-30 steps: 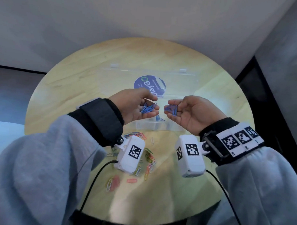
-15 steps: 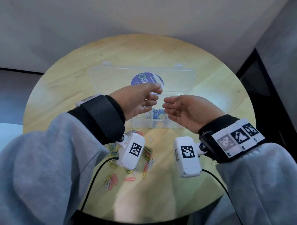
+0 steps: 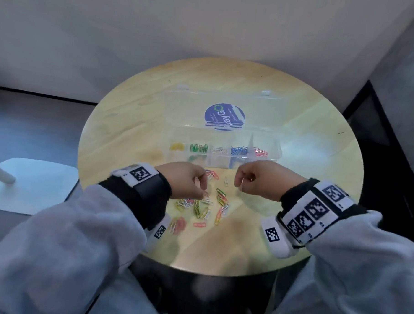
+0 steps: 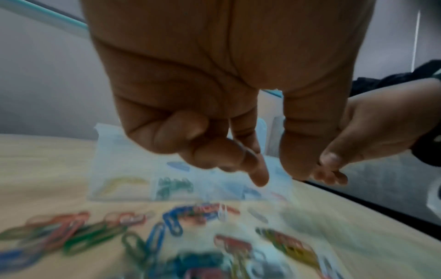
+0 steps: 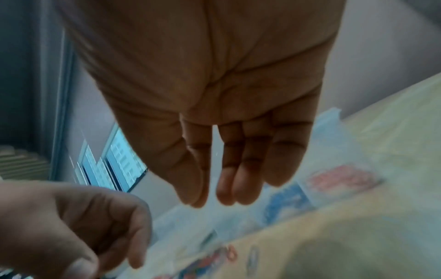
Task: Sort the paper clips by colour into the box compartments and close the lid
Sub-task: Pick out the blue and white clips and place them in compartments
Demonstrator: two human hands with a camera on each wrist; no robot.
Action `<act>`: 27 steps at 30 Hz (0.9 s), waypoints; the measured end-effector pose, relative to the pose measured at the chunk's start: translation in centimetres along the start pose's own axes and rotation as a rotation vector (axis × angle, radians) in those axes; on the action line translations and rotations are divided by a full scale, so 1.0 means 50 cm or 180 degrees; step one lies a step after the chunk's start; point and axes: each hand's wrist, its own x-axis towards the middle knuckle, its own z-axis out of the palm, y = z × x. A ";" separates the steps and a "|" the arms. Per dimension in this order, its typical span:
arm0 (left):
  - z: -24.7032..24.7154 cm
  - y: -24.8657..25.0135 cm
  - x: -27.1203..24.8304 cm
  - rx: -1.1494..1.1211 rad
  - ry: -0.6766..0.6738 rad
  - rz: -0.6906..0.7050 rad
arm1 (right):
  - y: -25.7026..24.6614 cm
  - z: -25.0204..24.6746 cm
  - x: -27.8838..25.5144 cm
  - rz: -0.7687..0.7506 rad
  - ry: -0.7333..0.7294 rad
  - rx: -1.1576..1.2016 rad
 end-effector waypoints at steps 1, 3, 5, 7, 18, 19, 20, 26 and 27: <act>0.010 0.003 -0.001 0.0091 -0.0016 -0.0016 | 0.003 0.008 -0.001 0.0018 -0.0115 -0.0044; 0.027 0.011 -0.002 0.0297 -0.0015 -0.0101 | 0.008 0.019 0.000 0.0043 -0.0251 -0.0030; 0.043 0.021 -0.001 0.0434 -0.0010 -0.0207 | 0.011 0.027 0.002 0.0048 -0.0316 -0.0028; 0.059 0.032 0.004 0.0492 -0.0025 -0.0240 | 0.009 0.040 0.006 0.0016 -0.0383 -0.0138; 0.094 0.048 0.033 0.0627 -0.0134 -0.0291 | 0.001 0.103 0.038 -0.0219 -0.0482 -0.0574; 0.096 0.046 0.036 0.0634 -0.0133 -0.0290 | 0.001 0.105 0.040 -0.0226 -0.0487 -0.0595; 0.097 0.045 0.038 0.0645 -0.0136 -0.0291 | 0.000 0.105 0.041 -0.0230 -0.0493 -0.0628; 0.105 0.040 0.045 0.0626 -0.0188 -0.0355 | -0.004 0.106 0.042 -0.0051 -0.0593 -0.0841; 0.106 0.038 0.044 0.0582 -0.0185 -0.0372 | -0.003 0.107 0.042 -0.0008 -0.0636 -0.0861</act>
